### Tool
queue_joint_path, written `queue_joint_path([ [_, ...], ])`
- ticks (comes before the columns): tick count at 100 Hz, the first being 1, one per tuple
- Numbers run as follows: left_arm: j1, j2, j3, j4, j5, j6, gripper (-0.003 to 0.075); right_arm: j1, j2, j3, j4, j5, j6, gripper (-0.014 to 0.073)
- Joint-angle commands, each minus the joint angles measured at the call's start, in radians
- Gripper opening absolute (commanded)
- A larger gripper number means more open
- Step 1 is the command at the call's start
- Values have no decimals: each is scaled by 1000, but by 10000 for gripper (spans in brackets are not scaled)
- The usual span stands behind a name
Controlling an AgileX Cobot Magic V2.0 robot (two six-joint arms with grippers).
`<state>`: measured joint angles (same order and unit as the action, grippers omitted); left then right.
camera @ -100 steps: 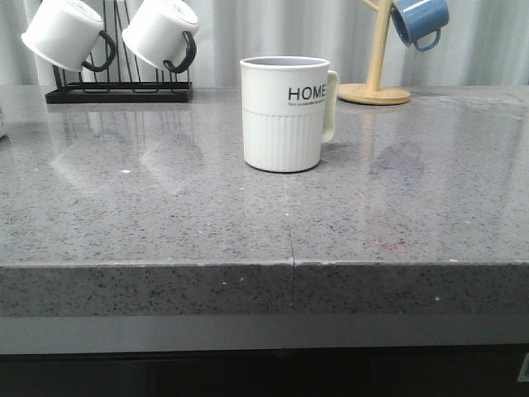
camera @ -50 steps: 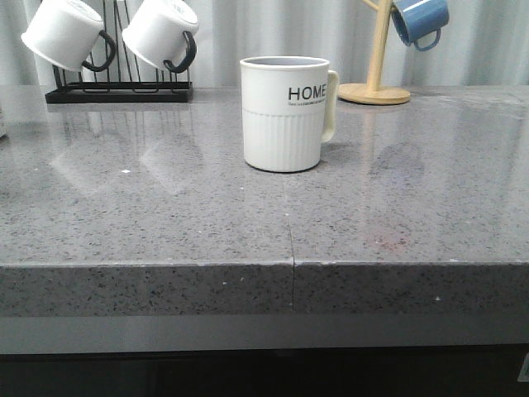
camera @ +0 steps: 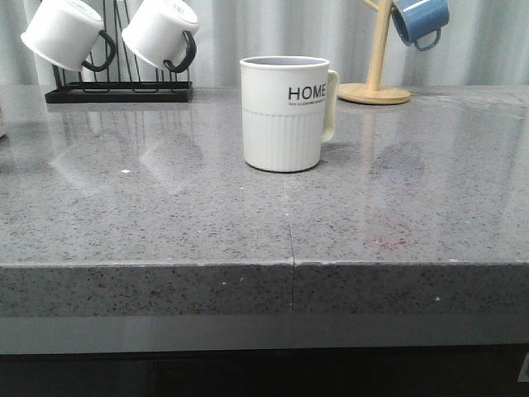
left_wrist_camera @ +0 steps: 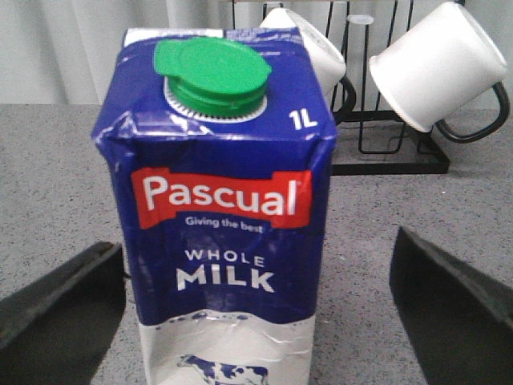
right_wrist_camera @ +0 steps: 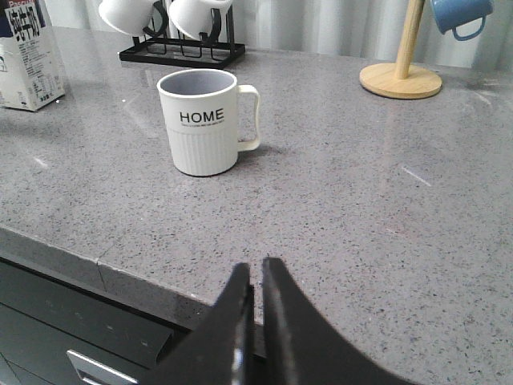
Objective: Place milk next to cup
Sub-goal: 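Lift the milk carton and carry it beside the mug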
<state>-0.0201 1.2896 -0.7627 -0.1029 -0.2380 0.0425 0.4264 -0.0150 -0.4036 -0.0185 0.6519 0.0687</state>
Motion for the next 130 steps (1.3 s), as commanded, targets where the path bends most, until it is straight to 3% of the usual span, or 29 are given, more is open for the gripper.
queue_joint_path([
  [1,20,-6,-46,-8,-90,-1,620,-1,5,-26,3,-73,-1,48],
  [51,46,156,-177,1,-106,-1,608,-1,5,-26,3,-73,-1,48],
  [57,46,161,-177,1,-117,-1,557,-1,5,-26,3,-73,-1,48],
  [74,46,161,-177,3,-119,-1,227,-1,5,-26,3,-73,-1,48],
  [83,46,147,-177,3,-119,-1,118,-1,5,-26,3,-73,-1,48],
  [107,-6,31,-173,4,-110,44,119,-1,5,-26,3,-73,-1,48],
  [130,-167,-42,-173,4,-110,50,119,-1,5,-26,3,-73,-1,48],
])
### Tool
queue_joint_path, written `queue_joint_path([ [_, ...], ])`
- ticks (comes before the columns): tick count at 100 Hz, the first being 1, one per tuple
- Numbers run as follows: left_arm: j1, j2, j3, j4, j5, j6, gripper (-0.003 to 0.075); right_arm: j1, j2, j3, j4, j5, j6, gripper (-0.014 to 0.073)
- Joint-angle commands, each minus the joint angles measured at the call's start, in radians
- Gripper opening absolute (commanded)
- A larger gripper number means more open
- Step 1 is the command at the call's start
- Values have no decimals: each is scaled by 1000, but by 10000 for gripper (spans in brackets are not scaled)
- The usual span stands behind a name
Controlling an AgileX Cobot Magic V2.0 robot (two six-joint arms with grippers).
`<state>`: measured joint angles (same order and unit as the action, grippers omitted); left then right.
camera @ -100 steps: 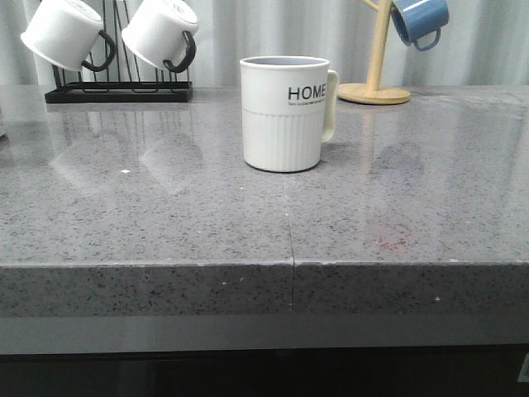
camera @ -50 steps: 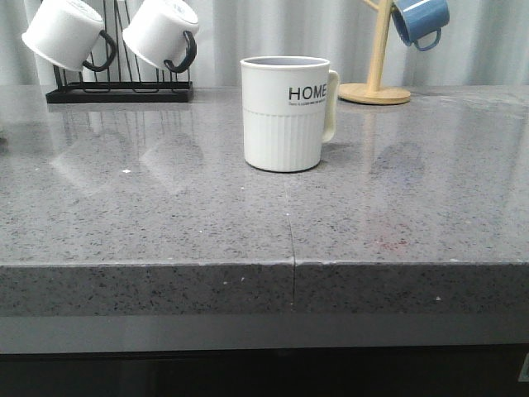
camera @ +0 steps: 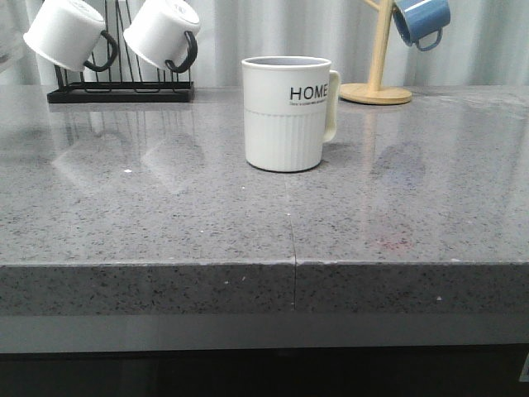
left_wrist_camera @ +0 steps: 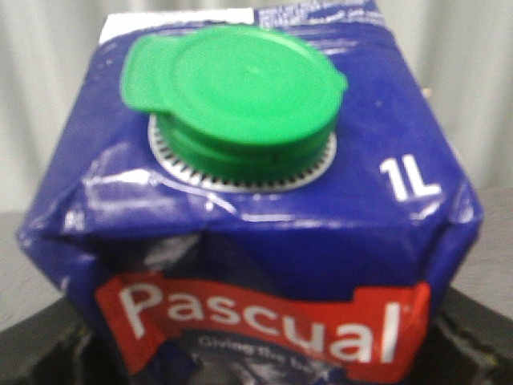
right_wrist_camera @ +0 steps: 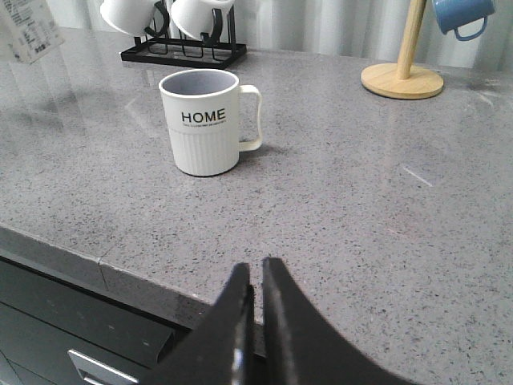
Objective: Place milk next to cup
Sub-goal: 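Lift the milk carton and carry it beside the mug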
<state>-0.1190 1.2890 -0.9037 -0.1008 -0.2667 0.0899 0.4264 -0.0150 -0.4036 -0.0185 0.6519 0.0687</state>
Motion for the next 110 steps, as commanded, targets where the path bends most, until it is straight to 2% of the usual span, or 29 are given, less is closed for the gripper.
queue_joint_path([
  [1,-74,-41,-32,2,-83,3,119,-1,5,-26,3,-73,-1,48],
  [30,-283,41,-48,-44,-101,33,119,-1,5,-26,3,-73,-1,48],
  [53,-405,158,-103,-90,-143,33,119,-1,5,-26,3,-73,-1,48],
  [67,-447,216,-131,-114,-157,33,119,-1,5,-26,3,-73,-1,48],
  [94,-446,270,-132,-182,-155,33,123,-1,5,-26,3,-73,-1,48],
  [102,-446,270,-132,-178,-155,33,180,-1,5,-26,3,-73,-1,48],
  [106,-444,270,-132,-178,-150,33,258,-1,5,-26,3,-73,-1,48],
  [107,-444,270,-132,-178,-150,33,258,-1,5,-26,3,-73,-1,48],
  [110,-444,270,-132,-178,-146,33,331,-1,5,-26,3,-73,-1,48],
])
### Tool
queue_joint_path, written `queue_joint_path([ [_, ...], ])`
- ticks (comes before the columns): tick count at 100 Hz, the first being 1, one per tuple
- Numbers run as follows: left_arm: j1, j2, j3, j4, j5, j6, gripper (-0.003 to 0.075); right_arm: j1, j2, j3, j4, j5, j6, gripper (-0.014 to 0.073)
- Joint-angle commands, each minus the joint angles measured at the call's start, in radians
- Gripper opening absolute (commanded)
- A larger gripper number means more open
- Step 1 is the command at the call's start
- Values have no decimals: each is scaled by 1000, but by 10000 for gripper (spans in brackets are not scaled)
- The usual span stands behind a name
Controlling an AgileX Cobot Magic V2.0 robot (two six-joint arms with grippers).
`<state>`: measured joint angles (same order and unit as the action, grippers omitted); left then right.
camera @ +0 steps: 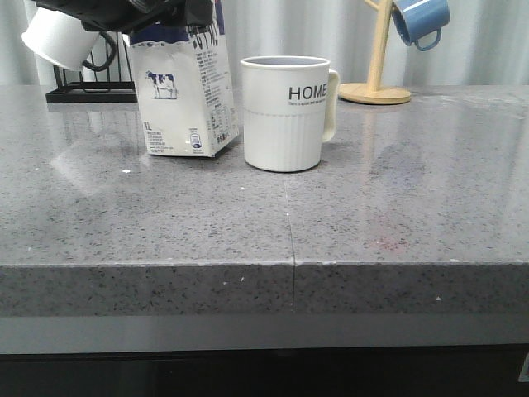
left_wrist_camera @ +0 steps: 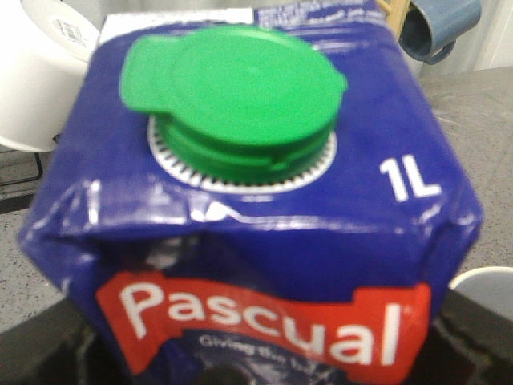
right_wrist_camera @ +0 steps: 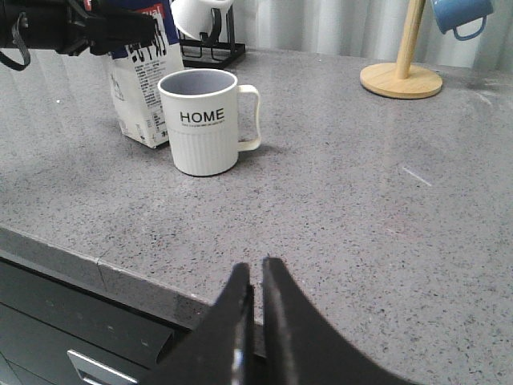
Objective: Place milk next to cup
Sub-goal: 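Lift the milk carton and carry it beside the mug, then set the carton down, open the left gripper and withdraw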
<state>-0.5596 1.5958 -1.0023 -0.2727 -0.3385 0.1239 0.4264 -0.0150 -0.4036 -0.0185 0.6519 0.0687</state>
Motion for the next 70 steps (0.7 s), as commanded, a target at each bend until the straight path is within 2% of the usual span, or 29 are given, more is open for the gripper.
queue_joint_path([
  [1,-4,-37,-34,-6,-74,-1,348,-1,5,-26,3,-73,-1,48],
  [12,-4,-37,-34,-6,-69,-1,618,-1,5,-26,3,-73,-1,48],
  [18,-4,-37,-34,-6,-67,-1,711,-1,5,-26,3,-73,-1,48],
  [36,-4,-50,-34,-6,9,-1,647,-1,5,-26,3,-73,-1,48],
  [70,-30,-163,0,-6,137,6,639,-1,5,-26,3,-73,-1,48],
])
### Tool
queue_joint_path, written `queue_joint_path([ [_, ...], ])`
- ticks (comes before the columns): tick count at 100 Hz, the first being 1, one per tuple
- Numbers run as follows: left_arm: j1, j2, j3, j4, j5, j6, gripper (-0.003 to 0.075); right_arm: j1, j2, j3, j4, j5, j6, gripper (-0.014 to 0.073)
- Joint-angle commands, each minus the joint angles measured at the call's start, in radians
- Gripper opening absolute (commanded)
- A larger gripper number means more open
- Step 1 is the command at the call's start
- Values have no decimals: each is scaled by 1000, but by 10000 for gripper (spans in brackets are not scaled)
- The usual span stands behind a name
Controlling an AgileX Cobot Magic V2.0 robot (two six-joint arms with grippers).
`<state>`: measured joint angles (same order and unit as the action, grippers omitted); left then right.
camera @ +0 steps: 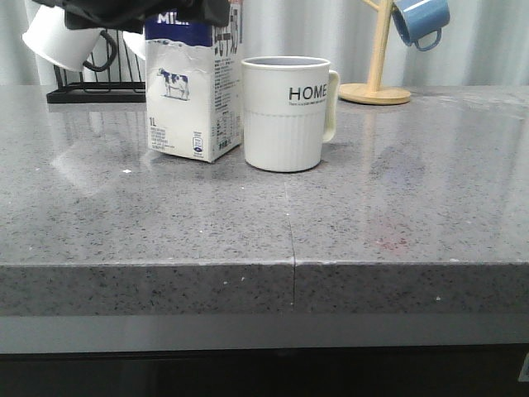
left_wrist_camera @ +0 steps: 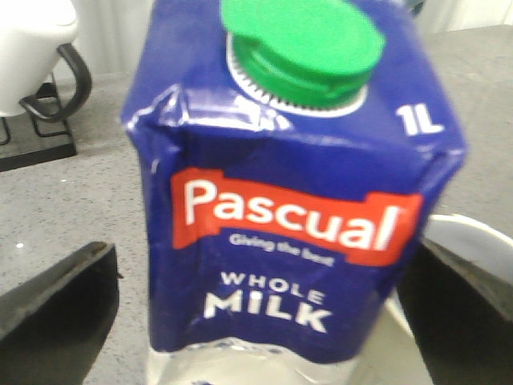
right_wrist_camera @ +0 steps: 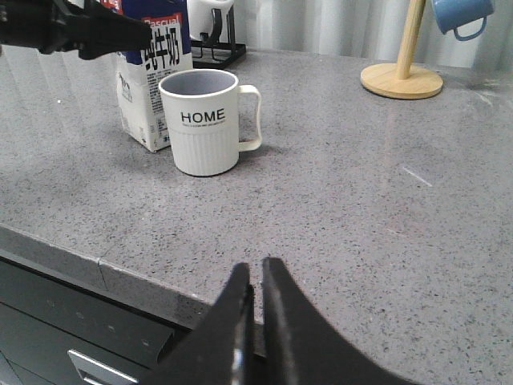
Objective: Place milk next to cup
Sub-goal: 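Set the carton down, open the left gripper and withdraw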
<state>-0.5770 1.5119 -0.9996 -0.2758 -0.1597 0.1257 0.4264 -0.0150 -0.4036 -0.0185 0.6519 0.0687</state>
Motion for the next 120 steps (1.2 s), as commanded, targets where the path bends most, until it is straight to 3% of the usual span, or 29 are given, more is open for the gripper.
queue_joint_path([
  [1,-12,-83,-3,-3,-41,4,638,-1,5,-26,3,-73,-1,48],
  [15,-4,-175,79,-1,-39,36,627,-1,5,-26,3,-73,-1,48],
  [25,2,-250,142,-1,-34,73,547,-1,5,-26,3,-73,-1,48],
  [35,26,-335,197,-1,-17,74,378,-1,5,-26,3,-73,-1,48],
  [53,121,-486,251,3,107,77,-22,-1,5,-26,3,-73,-1,48],
  [96,442,-829,360,71,370,77,-21,-1,5,-26,3,-73,-1,48],
  [120,483,-1012,469,68,388,75,-21,-1,5,-26,3,-73,-1,48],
])
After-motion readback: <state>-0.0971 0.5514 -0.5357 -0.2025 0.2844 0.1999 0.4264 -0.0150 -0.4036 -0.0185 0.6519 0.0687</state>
